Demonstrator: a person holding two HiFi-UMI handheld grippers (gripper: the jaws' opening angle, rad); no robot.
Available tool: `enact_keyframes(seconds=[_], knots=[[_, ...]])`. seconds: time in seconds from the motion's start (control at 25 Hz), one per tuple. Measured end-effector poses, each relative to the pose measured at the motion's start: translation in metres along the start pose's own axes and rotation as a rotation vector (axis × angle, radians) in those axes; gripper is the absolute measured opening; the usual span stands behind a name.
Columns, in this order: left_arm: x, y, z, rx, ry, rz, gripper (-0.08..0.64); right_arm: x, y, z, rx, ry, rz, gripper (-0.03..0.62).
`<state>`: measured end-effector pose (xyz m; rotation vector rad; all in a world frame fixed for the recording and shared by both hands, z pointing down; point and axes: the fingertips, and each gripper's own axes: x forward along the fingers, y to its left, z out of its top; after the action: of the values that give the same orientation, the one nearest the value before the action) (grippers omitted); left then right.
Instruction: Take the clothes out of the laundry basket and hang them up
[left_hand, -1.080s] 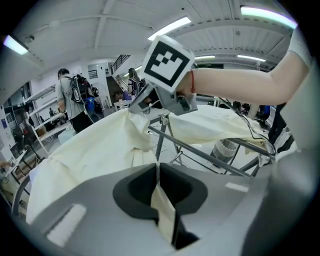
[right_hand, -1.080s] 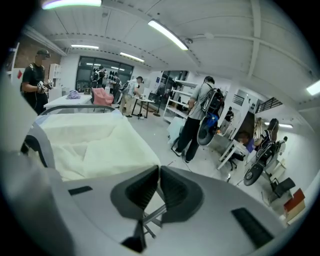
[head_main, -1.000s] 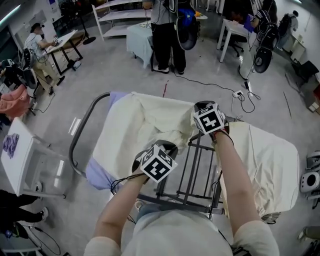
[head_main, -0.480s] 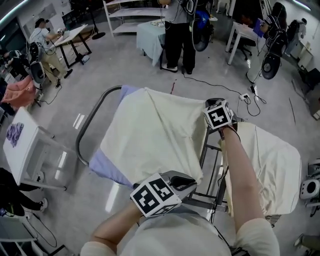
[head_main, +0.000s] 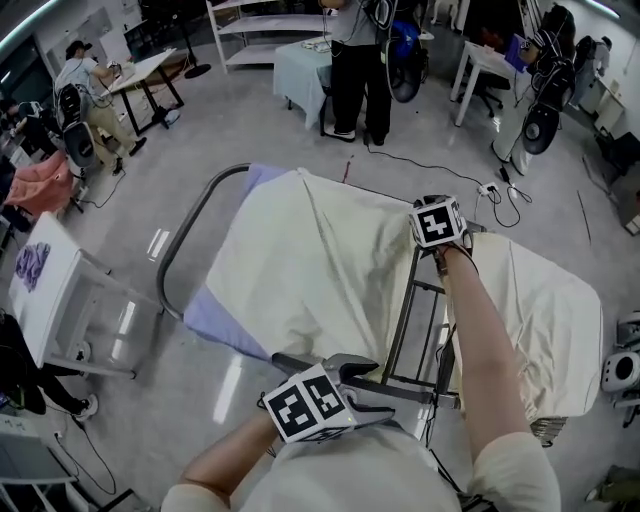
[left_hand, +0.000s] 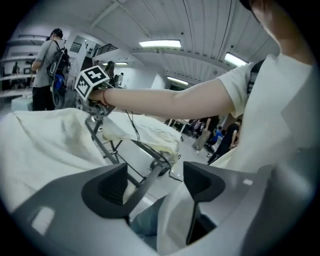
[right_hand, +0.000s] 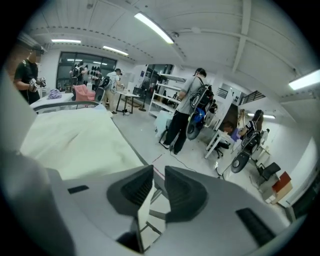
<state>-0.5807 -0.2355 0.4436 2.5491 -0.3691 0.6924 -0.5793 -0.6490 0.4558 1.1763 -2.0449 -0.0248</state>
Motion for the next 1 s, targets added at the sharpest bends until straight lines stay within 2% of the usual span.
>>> enact_keyframes(seconds=[0.04,0.08,0.24,0.36,0.56,0.64,0.8,1.0], knots=[[0.001,-0.007,-0.002,-0.010,-0.005,-0.023,0.348,-0.004,-0.002,-0.001,0.020,-0.004,-0.007,0.094],[0.003,-0.009,-0.007,-0.013,-0.002,-0.018,0.351,-0.010,-0.003,-0.003,0.045,-0.011,-0.010,0.095],[0.003,0.005,-0.024,0.016,0.002,0.124,0.351,-0.036,-0.003,-0.013,0.121,-0.048,-0.015,0.095],[-0.007,0.018,-0.030,-0.025,-0.041,0.206,0.341,-0.058,0.007,-0.016,0.123,-0.089,-0.006,0.086],[-0.030,0.037,-0.033,-0.134,-0.197,0.367,0.206,-0.115,0.041,-0.019,0.146,-0.205,0.024,0.063],[-0.034,0.035,-0.039,-0.154,-0.221,0.406,0.184,-0.144,0.057,-0.025,0.162,-0.248,0.028,0.047],[-0.037,0.024,-0.053,-0.183,-0.259,0.490,0.097,-0.206,0.082,-0.043,0.194,-0.320,0.031,0.004],[-0.041,0.003,-0.069,-0.228,-0.332,0.573,0.015,-0.283,0.110,-0.071,0.250,-0.401,0.055,0.002]])
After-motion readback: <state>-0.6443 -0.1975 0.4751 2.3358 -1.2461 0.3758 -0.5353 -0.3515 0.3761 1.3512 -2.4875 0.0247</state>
